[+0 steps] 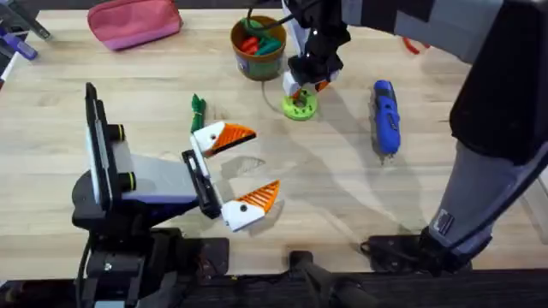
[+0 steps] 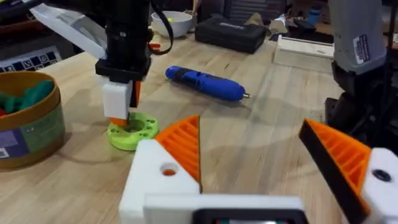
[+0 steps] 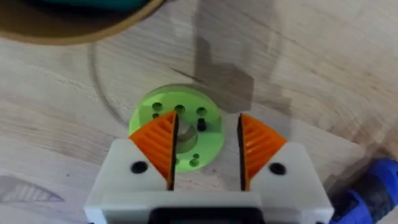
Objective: Pick up the gripper from the table and insert it into the empty holder that is missing its gripper. Then pick up a screw, insert it into the mounting hole, and use the screwdriver to tighten it. Finally, clean up the table by picking up the vegetable and placing it into the bucket.
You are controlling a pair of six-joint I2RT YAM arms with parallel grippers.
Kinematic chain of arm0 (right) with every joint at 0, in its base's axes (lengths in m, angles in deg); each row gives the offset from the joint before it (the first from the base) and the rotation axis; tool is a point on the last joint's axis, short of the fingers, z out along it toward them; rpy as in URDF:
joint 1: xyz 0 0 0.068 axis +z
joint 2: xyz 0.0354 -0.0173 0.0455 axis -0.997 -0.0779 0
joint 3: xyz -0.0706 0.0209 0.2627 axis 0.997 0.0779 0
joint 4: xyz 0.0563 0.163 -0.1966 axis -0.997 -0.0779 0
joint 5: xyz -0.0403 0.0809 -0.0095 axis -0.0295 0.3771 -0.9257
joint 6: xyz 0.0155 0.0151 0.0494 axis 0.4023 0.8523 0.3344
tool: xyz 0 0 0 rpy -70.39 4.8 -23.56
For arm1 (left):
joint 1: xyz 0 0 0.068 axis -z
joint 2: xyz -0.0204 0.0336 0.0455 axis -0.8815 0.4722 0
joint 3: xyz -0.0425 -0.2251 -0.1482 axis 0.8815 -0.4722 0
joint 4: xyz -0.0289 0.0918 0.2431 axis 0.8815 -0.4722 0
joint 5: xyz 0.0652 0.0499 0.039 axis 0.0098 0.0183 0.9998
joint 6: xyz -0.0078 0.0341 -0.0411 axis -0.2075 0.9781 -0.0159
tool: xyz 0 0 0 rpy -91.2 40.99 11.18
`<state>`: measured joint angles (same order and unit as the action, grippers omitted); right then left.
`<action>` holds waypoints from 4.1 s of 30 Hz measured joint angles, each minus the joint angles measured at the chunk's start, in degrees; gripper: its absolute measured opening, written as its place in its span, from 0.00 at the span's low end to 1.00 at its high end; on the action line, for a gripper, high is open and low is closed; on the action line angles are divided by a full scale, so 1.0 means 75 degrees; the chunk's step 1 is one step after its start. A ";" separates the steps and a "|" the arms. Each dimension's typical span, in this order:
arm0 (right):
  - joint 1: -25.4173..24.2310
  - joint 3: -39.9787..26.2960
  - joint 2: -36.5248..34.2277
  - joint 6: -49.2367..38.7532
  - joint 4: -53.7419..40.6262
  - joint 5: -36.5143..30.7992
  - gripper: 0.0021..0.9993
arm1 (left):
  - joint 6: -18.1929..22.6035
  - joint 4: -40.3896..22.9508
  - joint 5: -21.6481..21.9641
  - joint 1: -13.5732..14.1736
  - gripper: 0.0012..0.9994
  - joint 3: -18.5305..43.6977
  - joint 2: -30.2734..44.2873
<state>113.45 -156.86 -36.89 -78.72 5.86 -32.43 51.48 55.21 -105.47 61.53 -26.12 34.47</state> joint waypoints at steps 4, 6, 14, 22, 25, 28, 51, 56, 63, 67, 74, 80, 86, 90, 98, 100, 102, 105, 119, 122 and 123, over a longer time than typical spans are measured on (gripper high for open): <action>0.0000 0.0000 0.0000 0.0000 -0.0003 0.0075 0.46 | 0.0000 0.0000 0.0000 0.0000 0.99 0.0000 -0.0002; 0.0000 0.0000 0.0000 0.0000 -0.0003 0.0126 0.43 | 0.0000 0.0000 0.0000 0.0000 0.99 0.0000 -0.0002; 0.0000 0.0000 0.0000 0.0000 -0.0041 0.0164 0.27 | 0.0000 0.0000 0.0000 0.0000 0.99 0.0000 -0.0002; -0.0026 -0.0009 0.0000 -0.0003 -0.0058 0.0123 0.13 | 0.0000 0.0000 0.0000 0.0000 0.99 0.0000 -0.0002; -0.0032 -0.0017 0.0000 -0.0006 -0.0061 0.0123 0.09 | 0.0000 0.0000 0.0000 0.0000 0.99 0.0000 -0.0002; -0.0032 -0.0023 0.0000 -0.0006 -0.0066 0.0123 0.09 | 0.0000 0.0000 0.0000 0.0000 0.99 0.0000 -0.0001; -0.0032 -0.0128 0.0000 -0.0071 -0.0074 0.0155 0.08 | 0.0000 0.0000 0.0000 0.0000 0.99 0.0000 -0.0001; -0.0032 -0.0128 0.0000 -0.0122 -0.0032 0.0155 0.09 | 0.0000 0.0000 0.0000 0.0000 0.99 0.0000 -0.0002; -0.0032 -0.0128 0.0000 -0.0123 0.0059 0.0155 0.09 | 0.0000 0.0000 0.0000 0.0000 0.99 0.0000 -0.0002; -0.0032 -0.0128 0.0001 -0.0124 0.0061 0.0155 0.09 | 0.0000 0.0000 0.0000 0.0000 0.99 0.0000 -0.0001; -0.0032 -0.0128 0.0000 -0.0125 0.0052 0.0157 0.06 | 0.0000 0.0000 0.0000 0.0000 0.99 0.0000 -0.0001; -0.0031 -0.0128 0.0000 -0.0125 0.0045 0.0158 0.01 | 0.0000 0.0000 0.0000 0.0000 0.99 0.0000 -0.0001; -0.0023 -0.0131 0.0000 -0.0125 0.0026 0.0158 0.00 | 0.0000 0.0000 -0.0001 0.0000 0.99 0.0000 -0.0002; -0.0023 -0.0131 0.0000 -0.0125 0.0024 0.0158 0.00 | 0.0000 0.0000 0.0000 0.0000 0.99 0.0000 -0.0002; -0.0023 -0.0170 0.0000 -0.0125 -0.0015 0.0155 0.00 | 0.0001 0.0000 0.0000 0.0000 0.99 0.0000 0.0001; -0.0023 -0.0235 0.0000 -0.0125 -0.0029 0.0158 0.00 | 0.0000 0.0000 0.0000 0.0000 0.99 0.0000 -0.0002; -0.0023 -0.0304 0.0000 -0.0125 -0.0038 0.0155 0.00 | 0.0000 0.0000 0.0000 0.0000 0.99 0.0000 -0.0001; -0.0023 -0.0394 0.0000 -0.0125 -0.0105 0.0155 0.00 | 0.0000 0.0000 0.0000 0.0000 0.99 0.0000 -0.0001; -0.0023 -0.0970 0.0003 -0.0154 -0.0985 0.0097 0.00 | 0.0000 0.0000 0.0000 0.0000 0.99 0.0000 -0.0002; -0.0023 -0.1238 0.0003 -0.0157 -0.1068 0.0097 0.00 | 0.0000 0.0000 -0.0002 0.0000 0.99 0.0000 -0.0001; -0.0023 -0.1314 0.0006 -0.0157 -0.1075 0.0094 0.00 | 0.0000 0.0000 0.0000 0.0000 0.99 0.0000 -0.0002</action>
<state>113.28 -166.72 -36.85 -79.90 -2.21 -31.73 51.48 55.21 -105.47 61.53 -26.12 34.45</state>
